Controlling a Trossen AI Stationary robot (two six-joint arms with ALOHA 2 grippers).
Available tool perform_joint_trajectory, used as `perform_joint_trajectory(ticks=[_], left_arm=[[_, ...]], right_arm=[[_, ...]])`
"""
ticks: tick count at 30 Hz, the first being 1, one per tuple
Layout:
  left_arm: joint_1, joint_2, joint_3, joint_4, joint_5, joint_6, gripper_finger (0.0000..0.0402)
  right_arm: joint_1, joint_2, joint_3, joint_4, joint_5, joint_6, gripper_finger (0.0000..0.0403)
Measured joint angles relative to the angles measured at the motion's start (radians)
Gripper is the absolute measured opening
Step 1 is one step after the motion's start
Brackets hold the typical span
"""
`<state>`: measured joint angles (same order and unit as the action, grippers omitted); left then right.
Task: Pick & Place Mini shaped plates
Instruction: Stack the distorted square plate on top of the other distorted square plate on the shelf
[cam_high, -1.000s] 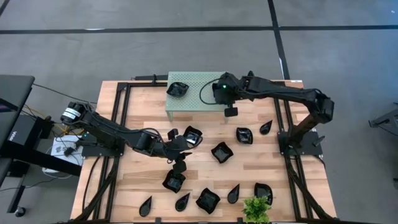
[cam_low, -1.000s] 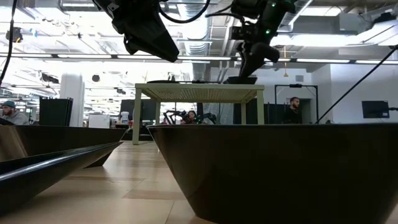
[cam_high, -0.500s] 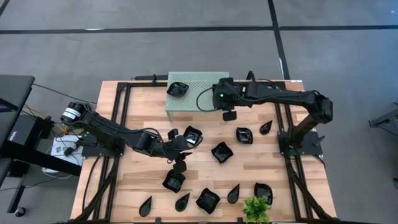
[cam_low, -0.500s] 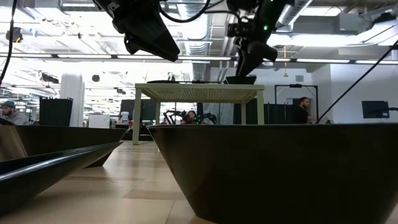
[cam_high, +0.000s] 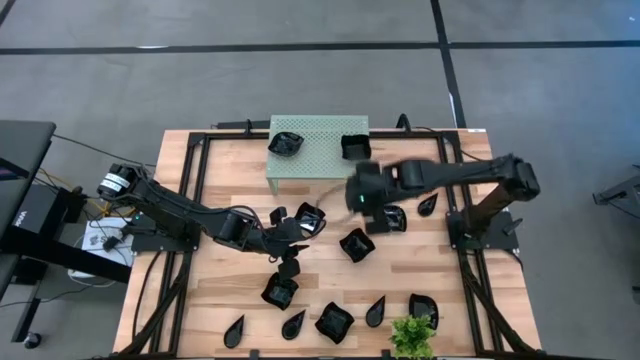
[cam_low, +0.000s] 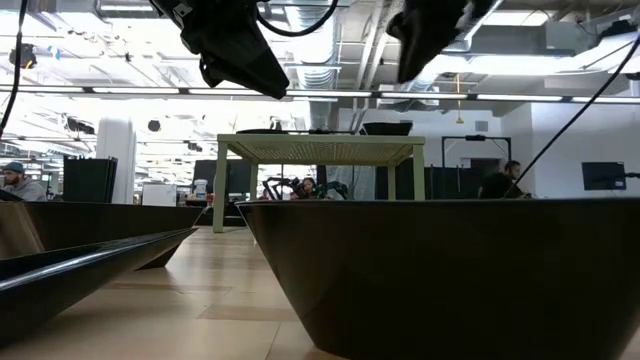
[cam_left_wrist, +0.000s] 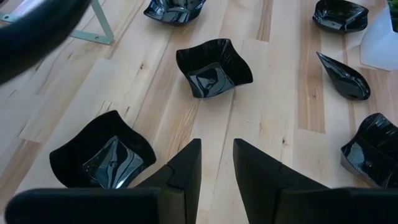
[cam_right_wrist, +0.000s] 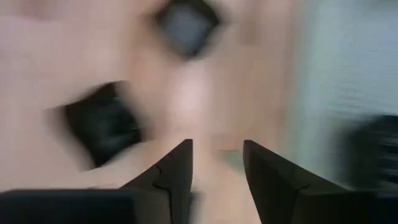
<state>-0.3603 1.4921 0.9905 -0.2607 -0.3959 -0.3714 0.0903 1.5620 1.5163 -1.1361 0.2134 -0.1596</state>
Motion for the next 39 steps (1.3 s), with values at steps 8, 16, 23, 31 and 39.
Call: perform_joint_trajectory(ticks=[8, 16, 23, 31, 39], left_arm=[[0.0, 0.0, 0.0, 0.0, 0.0, 0.0, 0.0094], [0.0, 0.0, 0.0, 0.0, 0.0, 0.0, 0.0094], [0.0, 0.0, 0.0, 0.0, 0.0, 0.0, 0.0094], [0.0, 0.0, 0.0, 0.013, 0.0, 0.0, 0.0094], [0.0, 0.0, 0.0, 0.022, 0.0, 0.0, 0.0094]], right_arm=[[0.176, 0.001, -0.244, 0.155, -0.119, 0.154, 0.0127], [0.259, 0.003, -0.436, 0.46, -0.138, 0.161, 0.0136], [0.247, 0.025, -0.53, 0.55, -0.138, 0.187, 0.014], [0.219, 0.136, -0.536, 0.574, -0.118, 0.132, 0.0126], [0.2, 0.147, -0.535, 0.558, -0.138, 0.124, 0.0052]])
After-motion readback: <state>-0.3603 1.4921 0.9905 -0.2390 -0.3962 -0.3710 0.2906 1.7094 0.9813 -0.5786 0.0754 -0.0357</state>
